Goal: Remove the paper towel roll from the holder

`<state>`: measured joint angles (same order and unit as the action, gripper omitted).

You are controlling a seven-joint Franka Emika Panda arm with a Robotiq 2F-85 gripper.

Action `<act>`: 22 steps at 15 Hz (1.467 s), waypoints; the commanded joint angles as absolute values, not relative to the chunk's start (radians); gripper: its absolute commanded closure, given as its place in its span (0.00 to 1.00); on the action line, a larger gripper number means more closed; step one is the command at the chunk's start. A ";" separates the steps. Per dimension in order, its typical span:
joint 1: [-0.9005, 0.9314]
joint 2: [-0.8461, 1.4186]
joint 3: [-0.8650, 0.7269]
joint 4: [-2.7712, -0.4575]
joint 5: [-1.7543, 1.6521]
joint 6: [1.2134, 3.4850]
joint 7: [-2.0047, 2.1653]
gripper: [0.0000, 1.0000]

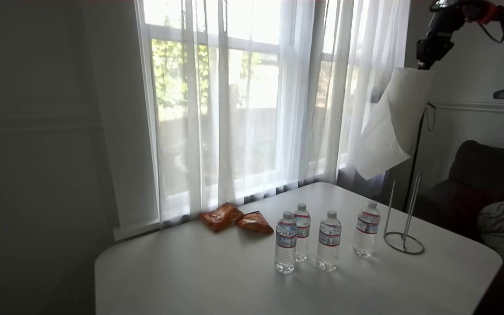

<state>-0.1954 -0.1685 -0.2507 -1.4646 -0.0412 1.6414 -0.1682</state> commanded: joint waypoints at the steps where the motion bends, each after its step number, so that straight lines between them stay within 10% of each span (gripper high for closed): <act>1: -0.193 -0.114 -0.250 -1.467 0.009 1.694 -0.137 0.97; 22: -0.209 -0.018 -0.238 -1.677 0.091 1.909 -0.125 0.97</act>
